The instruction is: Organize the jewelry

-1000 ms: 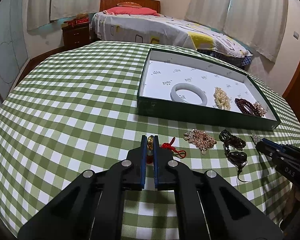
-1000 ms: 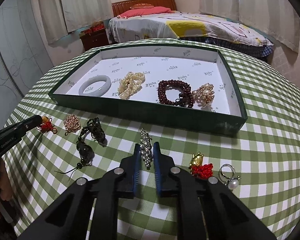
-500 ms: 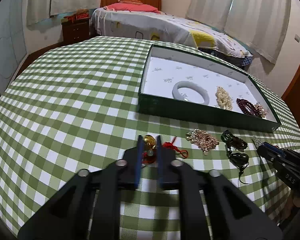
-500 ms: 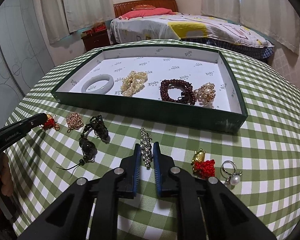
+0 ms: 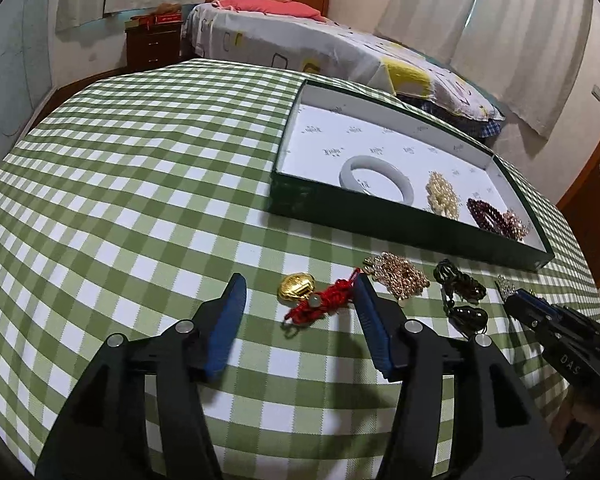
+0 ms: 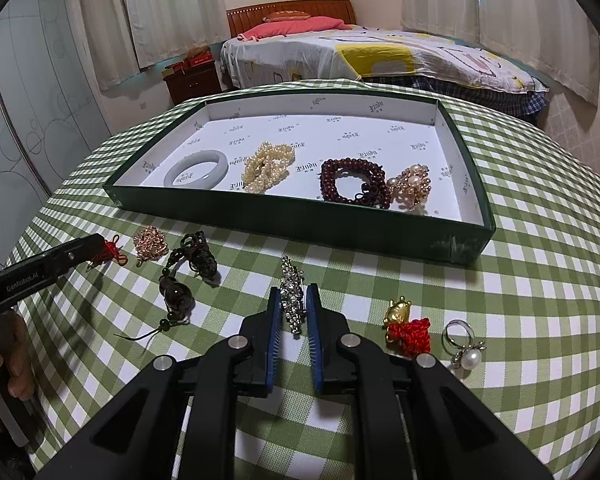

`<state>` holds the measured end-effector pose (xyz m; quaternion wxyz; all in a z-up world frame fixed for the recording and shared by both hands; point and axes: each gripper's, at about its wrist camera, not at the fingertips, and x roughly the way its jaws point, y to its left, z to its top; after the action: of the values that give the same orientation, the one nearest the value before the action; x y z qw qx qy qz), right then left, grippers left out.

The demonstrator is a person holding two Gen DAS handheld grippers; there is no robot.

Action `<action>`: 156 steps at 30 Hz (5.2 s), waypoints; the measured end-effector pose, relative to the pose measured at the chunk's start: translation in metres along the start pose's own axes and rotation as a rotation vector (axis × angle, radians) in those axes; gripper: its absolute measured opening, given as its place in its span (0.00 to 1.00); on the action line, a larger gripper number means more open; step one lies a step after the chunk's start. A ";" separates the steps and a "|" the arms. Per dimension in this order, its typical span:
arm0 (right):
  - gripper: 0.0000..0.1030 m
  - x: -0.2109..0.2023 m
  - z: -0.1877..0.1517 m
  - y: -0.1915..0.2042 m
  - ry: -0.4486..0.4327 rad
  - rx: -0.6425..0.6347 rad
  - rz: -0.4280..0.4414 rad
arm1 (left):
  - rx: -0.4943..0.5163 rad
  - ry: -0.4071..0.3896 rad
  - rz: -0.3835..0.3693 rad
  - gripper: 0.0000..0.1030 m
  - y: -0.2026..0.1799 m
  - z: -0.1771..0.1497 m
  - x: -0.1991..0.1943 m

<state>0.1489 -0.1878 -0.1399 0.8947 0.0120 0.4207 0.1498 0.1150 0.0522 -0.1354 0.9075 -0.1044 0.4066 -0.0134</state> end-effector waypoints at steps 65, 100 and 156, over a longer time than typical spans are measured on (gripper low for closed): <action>0.12 -0.050 0.056 -0.014 -0.217 0.015 -0.040 | 0.173 -0.181 -0.047 0.15 -0.065 0.065 -0.030; 0.12 0.067 0.118 -0.070 -0.037 0.049 -0.121 | 0.197 0.032 0.019 0.15 -0.080 0.142 0.121; 0.43 -0.033 0.079 -0.065 -0.187 0.112 -0.128 | 0.138 -0.192 -0.015 0.57 -0.068 0.100 -0.003</action>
<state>0.2060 -0.2506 -0.0737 0.9356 0.0492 0.3432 0.0670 0.1913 0.0039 -0.0541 0.9472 -0.0455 0.3152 -0.0381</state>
